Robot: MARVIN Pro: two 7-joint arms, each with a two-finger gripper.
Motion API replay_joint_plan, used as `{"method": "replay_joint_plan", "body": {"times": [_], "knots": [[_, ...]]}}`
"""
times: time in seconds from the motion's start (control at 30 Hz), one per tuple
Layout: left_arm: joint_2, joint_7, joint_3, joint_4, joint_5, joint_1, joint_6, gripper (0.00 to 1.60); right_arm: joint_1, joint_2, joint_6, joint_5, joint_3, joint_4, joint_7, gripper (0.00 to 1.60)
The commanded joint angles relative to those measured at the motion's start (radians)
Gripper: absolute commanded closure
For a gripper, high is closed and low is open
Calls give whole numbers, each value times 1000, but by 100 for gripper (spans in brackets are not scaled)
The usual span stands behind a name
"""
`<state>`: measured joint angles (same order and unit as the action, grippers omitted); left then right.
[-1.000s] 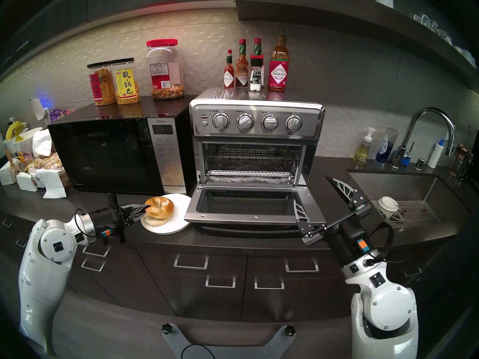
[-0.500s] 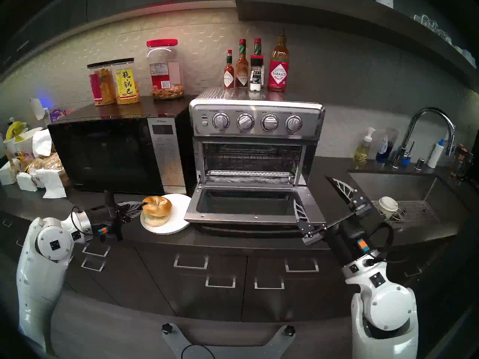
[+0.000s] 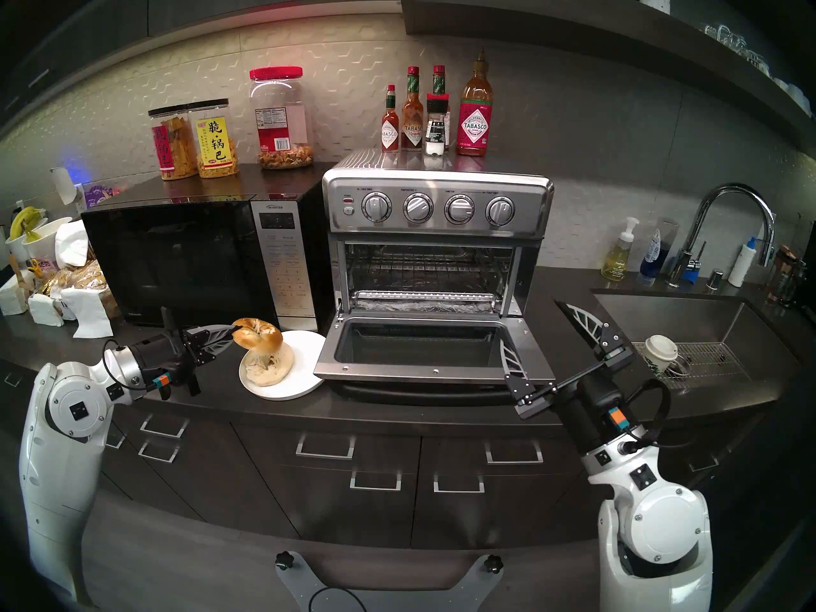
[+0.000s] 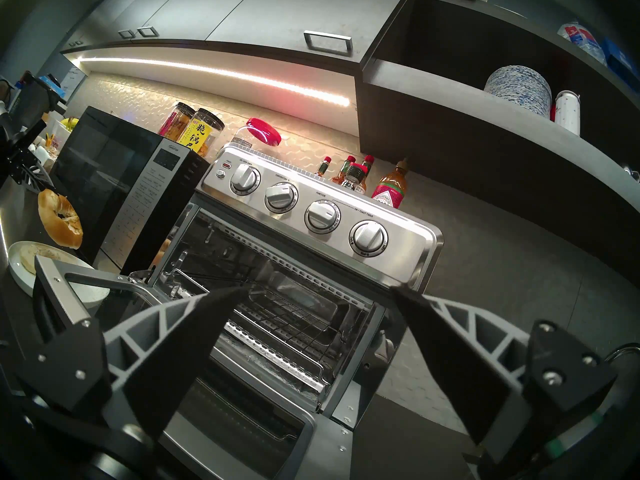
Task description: Open the oven and place the bagel inside on the rack
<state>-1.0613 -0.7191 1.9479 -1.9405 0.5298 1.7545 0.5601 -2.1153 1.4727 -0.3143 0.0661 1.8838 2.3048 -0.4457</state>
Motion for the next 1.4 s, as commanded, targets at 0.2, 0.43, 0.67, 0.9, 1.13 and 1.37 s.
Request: {"method": "replay_joint_plan", "body": {"times": [0.2,0.43,0.67,0.9,1.13,1.37], "knots": [[6,-96,69,-126,-116,91,-35,160,4,-2,-5,-5,-1,22,-2,0],[22,-138,118,-158,-140,94,-47,160,5,-2,-5,-5,-1,22,-2,0],[39,-203,144,-183,-211,97,-91,160,4,-2,-5,-5,-1,22,-2,0],[78,-276,156,-199,-243,91,-107,160,4,-2,-5,-5,-1,22,-2,0],[120,-355,149,-199,-283,68,-143,160,4,-2,-5,-5,-1,22,-2,0],[173,-418,112,-155,-313,-10,-200,160,5,-2,-6,-5,-1,21,-2,0]]}}
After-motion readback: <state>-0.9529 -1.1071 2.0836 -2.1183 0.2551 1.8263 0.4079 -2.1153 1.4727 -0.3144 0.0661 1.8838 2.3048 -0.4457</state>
